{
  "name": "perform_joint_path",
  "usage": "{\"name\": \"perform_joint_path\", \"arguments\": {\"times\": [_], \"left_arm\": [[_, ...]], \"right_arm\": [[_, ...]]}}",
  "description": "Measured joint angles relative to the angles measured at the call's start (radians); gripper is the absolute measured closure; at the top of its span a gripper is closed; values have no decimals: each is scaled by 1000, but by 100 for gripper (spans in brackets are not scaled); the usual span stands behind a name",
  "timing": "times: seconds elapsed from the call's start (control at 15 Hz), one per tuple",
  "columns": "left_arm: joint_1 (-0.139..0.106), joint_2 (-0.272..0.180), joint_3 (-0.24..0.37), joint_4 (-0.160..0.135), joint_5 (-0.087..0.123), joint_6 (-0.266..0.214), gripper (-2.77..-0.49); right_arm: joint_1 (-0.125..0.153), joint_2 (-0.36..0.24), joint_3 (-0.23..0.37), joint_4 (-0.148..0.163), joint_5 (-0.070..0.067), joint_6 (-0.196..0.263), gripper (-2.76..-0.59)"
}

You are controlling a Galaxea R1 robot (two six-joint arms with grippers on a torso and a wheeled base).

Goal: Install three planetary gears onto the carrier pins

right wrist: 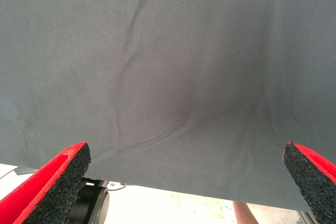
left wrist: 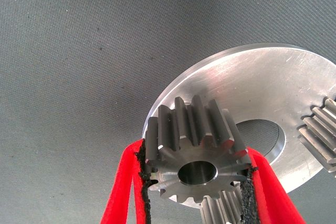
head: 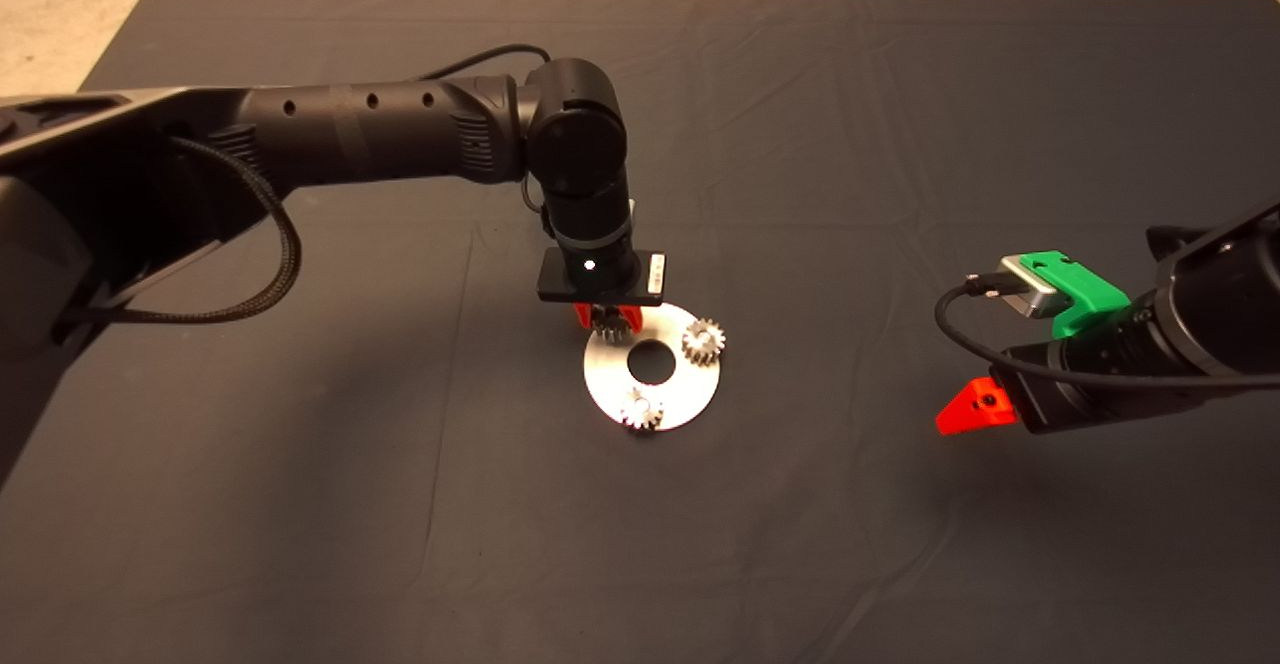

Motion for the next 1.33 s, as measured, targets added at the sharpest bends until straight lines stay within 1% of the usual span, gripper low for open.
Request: {"name": "perform_joint_path", "arguments": {"times": [0.13,0.27,0.6,0.67,0.8,0.87,1.07,1.13,1.33], "left_arm": [[0,-1,0,0,0,0,-70],[0,-5,0,-1,-6,3,-70],[0,-5,0,-3,-6,13,-76],[0,-5,0,-3,-6,14,-85],[0,-3,0,-3,-5,14,-85],[0,-1,0,-2,-4,14,-92],[0,0,0,-2,-3,14,-94],[0,-1,0,-2,-3,14,-100],[0,-3,0,-2,-3,15,-105]], "right_arm": [[0,0,0,0,0,0,-275],[0,0,0,0,0,0,-275],[0,0,0,0,0,0,-275],[0,0,0,0,0,0,-275],[0,0,0,0,0,0,-275],[0,0,0,0,0,0,-275],[0,0,0,0,1,0,-275],[0,0,0,0,0,0,-275],[0,0,0,0,0,0,-275]]}}
